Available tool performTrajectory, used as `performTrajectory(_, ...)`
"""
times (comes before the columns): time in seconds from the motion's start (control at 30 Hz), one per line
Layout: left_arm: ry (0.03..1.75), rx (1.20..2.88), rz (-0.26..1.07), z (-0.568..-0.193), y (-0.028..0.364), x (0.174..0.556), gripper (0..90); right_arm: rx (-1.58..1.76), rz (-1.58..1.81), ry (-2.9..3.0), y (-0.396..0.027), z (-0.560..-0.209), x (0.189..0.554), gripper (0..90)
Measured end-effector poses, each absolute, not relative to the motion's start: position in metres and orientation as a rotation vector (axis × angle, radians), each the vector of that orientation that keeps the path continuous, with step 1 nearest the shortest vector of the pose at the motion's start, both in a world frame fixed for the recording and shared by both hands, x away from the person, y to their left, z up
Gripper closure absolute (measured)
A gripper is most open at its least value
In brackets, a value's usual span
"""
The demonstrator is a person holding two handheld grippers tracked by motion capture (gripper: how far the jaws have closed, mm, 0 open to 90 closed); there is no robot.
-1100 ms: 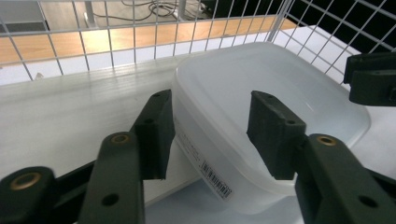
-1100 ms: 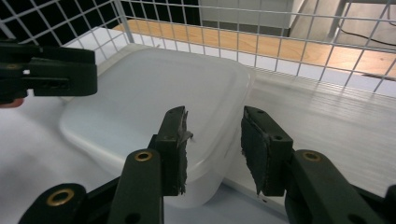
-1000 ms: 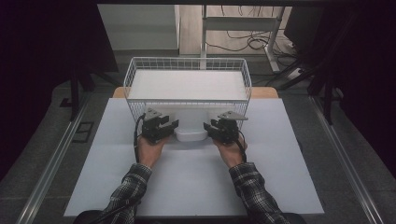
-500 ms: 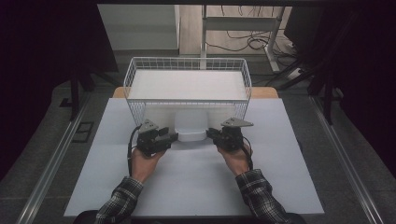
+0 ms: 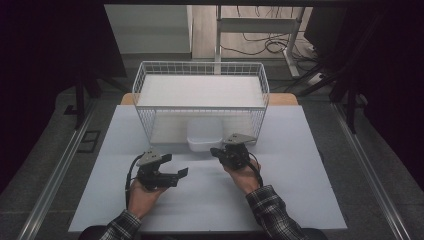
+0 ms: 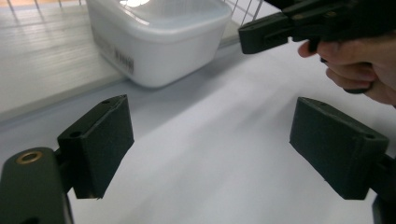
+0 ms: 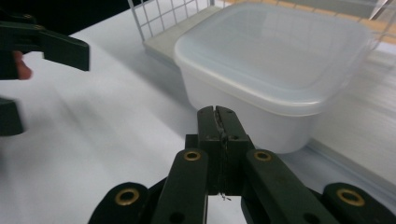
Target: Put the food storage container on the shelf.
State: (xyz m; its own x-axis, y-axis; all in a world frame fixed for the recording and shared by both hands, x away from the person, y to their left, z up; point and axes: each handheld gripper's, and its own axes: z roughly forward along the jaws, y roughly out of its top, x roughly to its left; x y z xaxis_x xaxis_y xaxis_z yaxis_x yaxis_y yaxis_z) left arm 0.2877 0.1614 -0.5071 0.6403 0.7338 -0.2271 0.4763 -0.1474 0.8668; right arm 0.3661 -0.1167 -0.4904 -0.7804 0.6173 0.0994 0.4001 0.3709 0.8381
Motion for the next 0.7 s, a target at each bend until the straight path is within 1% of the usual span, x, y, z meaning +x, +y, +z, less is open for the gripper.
performTrajectory(0.2,0.991,1.8,0.305,-0.512,0.17,0.276,10.1,0.917,1.34,2.429,-0.107,-0.5,0.372,88.5)
performTrajectory(0.43,0.964,1.86,0.336,-0.52,0.173,0.27,4.7,0.925,1.314,2.439,-0.098,-0.507,0.383,88.5)
performTrajectory(0.5,0.95,1.898,0.376,-0.522,0.169,0.268,4.1,0.924,1.317,2.435,-0.096,-0.508,0.386,88.5)
performTrajectory(0.7,0.942,1.919,0.384,-0.523,0.167,0.267,3.7,0.937,1.315,2.426,-0.09,-0.511,0.391,88.5)
